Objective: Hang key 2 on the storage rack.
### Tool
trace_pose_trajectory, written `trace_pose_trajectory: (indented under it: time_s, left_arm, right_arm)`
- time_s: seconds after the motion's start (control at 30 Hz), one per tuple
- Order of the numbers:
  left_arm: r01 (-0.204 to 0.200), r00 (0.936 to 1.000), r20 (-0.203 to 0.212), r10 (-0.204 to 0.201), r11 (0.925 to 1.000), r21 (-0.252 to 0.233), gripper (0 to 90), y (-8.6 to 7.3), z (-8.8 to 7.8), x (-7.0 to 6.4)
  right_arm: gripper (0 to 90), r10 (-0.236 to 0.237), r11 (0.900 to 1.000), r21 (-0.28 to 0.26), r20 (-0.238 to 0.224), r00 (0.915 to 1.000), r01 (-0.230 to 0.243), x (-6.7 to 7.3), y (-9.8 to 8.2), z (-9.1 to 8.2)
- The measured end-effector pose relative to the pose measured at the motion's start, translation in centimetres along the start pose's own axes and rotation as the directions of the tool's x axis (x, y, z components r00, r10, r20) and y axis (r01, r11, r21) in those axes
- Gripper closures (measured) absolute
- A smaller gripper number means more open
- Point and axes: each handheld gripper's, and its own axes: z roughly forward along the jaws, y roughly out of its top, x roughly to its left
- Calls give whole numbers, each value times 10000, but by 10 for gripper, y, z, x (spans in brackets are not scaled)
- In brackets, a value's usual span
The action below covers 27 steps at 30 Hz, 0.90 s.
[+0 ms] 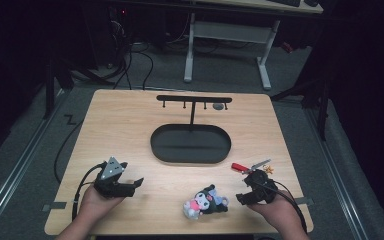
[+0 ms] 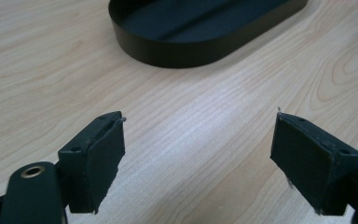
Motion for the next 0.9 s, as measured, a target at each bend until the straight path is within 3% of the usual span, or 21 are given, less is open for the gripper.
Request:
trace_pose_trajectory:
  time_s: [0.23, 0.43, 0.9]
  left_arm:
    - [-63, 10000, -25, 63, 9998, -163, 217, -1, -4, -2]
    - [-243, 9997, 5, 243, 9997, 58, 223, -3, -1, -4]
    - [-327, 9995, 53, 325, 9989, 331, 233, -5, 2, -5]
  right_arm:
    - [339, 283, 9990, 342, 304, 9991, -294, -17, -12, -11]
    - [348, 413, 9983, 387, 535, 9977, -434, -26, -23, -16]
    - [413, 710, 9943, 721, 987, 9926, -783, -58, -34, -13]
